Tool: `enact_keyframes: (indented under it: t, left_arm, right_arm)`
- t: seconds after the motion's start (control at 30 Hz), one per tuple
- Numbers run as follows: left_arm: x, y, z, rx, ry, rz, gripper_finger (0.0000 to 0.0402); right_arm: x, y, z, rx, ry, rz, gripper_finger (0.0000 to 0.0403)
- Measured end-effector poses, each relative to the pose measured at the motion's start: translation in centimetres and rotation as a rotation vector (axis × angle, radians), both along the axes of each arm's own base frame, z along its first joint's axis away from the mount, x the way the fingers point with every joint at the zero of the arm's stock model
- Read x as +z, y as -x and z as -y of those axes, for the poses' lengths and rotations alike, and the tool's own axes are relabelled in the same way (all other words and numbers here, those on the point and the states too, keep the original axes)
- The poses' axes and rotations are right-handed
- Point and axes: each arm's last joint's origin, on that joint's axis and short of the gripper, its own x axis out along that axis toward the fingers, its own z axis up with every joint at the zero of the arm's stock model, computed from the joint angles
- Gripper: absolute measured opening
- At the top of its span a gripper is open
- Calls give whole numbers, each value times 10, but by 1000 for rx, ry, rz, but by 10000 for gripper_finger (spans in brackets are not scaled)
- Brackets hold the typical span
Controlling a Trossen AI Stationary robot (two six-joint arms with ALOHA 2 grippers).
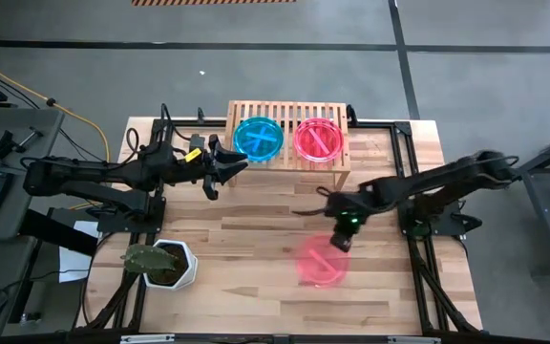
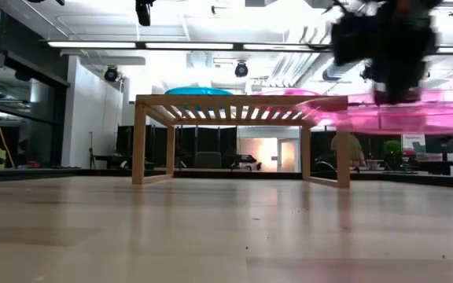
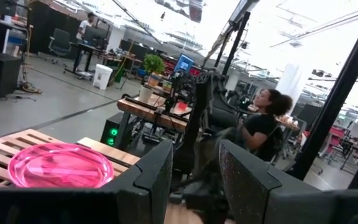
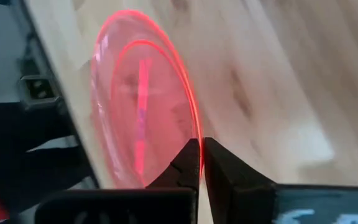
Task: Place and stack plates onto a shelf
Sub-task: Stack the pink plate on the pink plate
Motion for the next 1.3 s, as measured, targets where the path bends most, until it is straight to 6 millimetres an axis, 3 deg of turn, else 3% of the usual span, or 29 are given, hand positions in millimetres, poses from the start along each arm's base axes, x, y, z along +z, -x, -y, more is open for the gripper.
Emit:
enact_keyframes:
  t: [0.13, 0.3, 0.43, 0.6, 0.8, 0.93, 1.03, 1.3]
  left_arm:
    - [0, 0, 0, 3, 1, 0, 122]
    - [0, 0, 0, 13, 3, 2, 122]
    - [0, 0, 0, 13, 3, 2, 122]
    - [0, 0, 0, 17, 4, 5, 122]
    - [1, 0, -1, 28, 31, 11, 122]
    - [1, 0, -1, 30, 32, 11, 122]
    - [0, 0, -1, 30, 32, 11, 122]
    - [1, 0, -1, 46, 35, 11, 122]
  right_arm:
    - [-4, 33, -2, -32, -175, 147, 0]
    - [4, 48, 3, -235, -341, 469, 0]
    - [26, 45, 28, -459, -278, 683, 0]
    - [75, 41, 74, -643, -59, 838, 0]
    - [125, 63, 117, -861, 275, 734, 0]
    - [135, 81, 131, -1009, 431, 596, 0]
    - [130, 87, 138, -1060, 464, 543, 0]
    - [93, 83, 147, -1081, 417, 469, 0]
